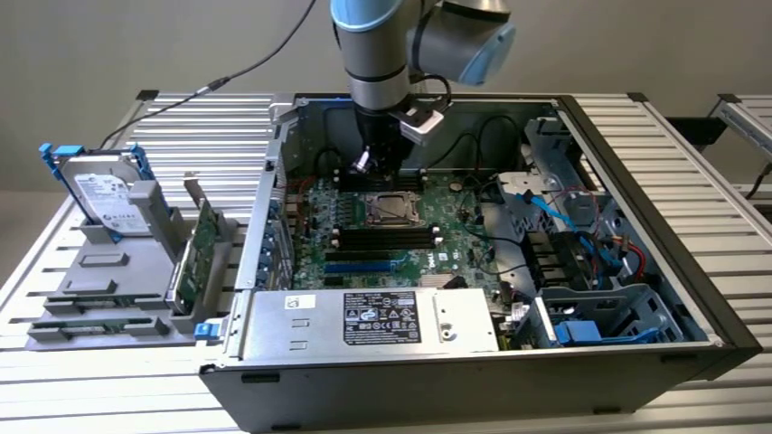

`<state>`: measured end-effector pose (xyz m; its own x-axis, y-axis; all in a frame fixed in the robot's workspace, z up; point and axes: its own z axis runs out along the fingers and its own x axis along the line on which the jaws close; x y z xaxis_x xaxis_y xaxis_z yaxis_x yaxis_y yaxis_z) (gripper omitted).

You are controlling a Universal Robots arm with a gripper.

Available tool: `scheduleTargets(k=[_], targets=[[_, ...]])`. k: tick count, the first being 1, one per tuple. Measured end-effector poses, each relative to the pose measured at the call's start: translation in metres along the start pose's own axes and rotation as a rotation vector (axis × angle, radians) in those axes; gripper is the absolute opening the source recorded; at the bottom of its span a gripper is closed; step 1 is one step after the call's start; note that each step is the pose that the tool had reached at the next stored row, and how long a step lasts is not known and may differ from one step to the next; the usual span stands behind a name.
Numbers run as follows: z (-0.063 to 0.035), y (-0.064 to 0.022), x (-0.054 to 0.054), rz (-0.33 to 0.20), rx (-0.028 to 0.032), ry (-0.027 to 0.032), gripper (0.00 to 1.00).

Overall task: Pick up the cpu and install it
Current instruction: 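Install the first cpu locking lever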

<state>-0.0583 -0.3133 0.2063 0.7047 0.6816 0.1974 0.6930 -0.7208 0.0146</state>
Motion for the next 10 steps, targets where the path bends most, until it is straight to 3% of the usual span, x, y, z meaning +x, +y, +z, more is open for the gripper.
scheduleTargets(k=[10], targets=[[-0.0255, -0.0025, 0.004, -0.001, 0.0002, 0.0002, 0.11]])
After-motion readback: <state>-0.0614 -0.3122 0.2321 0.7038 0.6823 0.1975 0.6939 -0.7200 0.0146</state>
